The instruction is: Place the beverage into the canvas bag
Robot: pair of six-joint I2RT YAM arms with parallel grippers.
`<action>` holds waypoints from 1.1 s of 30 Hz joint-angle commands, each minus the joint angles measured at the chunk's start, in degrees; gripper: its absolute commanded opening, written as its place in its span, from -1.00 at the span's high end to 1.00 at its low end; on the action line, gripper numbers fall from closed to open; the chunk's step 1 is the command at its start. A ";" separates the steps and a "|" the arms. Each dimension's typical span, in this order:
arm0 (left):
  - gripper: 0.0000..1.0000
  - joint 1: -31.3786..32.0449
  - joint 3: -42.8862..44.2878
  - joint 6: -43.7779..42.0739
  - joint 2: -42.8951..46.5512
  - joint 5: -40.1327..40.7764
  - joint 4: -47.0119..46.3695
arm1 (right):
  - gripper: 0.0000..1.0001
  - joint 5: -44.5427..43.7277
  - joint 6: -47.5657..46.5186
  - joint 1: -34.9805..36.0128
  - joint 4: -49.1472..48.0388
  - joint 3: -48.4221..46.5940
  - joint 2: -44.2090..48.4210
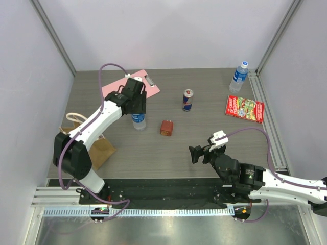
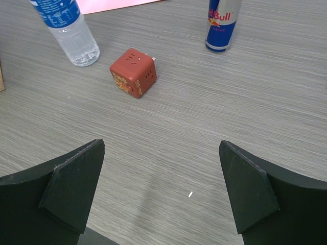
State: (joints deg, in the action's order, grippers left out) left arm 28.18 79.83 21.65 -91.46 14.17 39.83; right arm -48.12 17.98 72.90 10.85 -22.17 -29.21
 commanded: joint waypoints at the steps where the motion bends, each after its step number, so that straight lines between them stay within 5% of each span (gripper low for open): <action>1: 1.00 0.20 3.49 1.38 2.16 3.49 6.04 | -0.99 -2.07 0.92 -0.13 -1.80 0.03 0.56; 18: 1.00 0.12 16.75 4.72 17.10 10.78 20.70 | -0.99 -1.63 0.92 -0.13 -1.89 -0.24 -0.93; 33: 1.00 0.03 24.32 7.18 26.86 33.54 38.82 | -1.00 -0.05 0.57 -0.13 -2.50 -0.68 -3.39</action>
State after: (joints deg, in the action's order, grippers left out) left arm 28.14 101.47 26.94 -66.17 38.54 75.99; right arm -47.88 17.96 72.90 10.81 -22.15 -31.99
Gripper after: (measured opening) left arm 0.593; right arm 0.996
